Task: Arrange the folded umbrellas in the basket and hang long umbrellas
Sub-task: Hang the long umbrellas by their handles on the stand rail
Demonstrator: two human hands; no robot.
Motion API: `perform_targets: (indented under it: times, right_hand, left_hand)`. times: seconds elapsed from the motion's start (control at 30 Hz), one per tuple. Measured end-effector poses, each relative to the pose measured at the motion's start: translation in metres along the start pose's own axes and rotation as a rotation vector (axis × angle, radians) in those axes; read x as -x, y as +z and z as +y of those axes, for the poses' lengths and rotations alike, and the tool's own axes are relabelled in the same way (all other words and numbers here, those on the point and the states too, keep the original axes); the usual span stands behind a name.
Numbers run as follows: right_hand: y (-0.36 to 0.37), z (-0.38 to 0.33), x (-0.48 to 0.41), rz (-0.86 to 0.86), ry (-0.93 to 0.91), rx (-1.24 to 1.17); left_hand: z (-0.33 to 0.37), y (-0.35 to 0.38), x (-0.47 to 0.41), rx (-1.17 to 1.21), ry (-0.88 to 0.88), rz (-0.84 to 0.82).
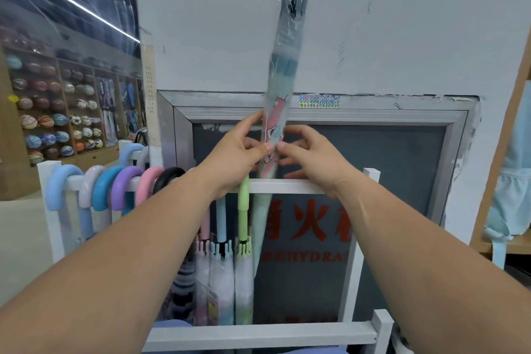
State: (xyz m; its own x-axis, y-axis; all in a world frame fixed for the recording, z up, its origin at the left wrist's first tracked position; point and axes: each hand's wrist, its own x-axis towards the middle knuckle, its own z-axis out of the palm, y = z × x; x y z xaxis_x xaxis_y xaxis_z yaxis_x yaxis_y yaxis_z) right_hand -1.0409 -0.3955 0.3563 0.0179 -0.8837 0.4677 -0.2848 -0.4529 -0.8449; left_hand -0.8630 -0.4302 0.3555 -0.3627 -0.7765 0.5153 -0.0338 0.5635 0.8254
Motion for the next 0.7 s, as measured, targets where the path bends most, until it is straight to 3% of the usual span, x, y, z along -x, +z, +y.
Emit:
perform_targets:
  times: [0.3, 0.43, 0.6, 0.7]
  right_hand:
    - [0.0035, -0.0026, 0.0042, -0.073, -0.104, -0.06]
    - [0.0037, -0.0013, 0.0033, -0.083, -0.078, -0.014]
    - [0.0056, 0.0035, -0.0013, -0.135, -0.04, 0.281]
    - [0.0051, 0.0009, 0.0002, -0.093, -0.024, 0.237]
  left_hand:
    - [0.0005, -0.0037, -0.0012, -0.088, -0.13, -0.116]
    - [0.0027, -0.0038, -0.004, 0.001, -0.122, -0.075]
    - [0.0041, 0.0005, -0.002, 0.077, -0.051, -0.01]
    - [0.0009, 0.0002, -0.0026, 0.065, -0.064, 0.022]
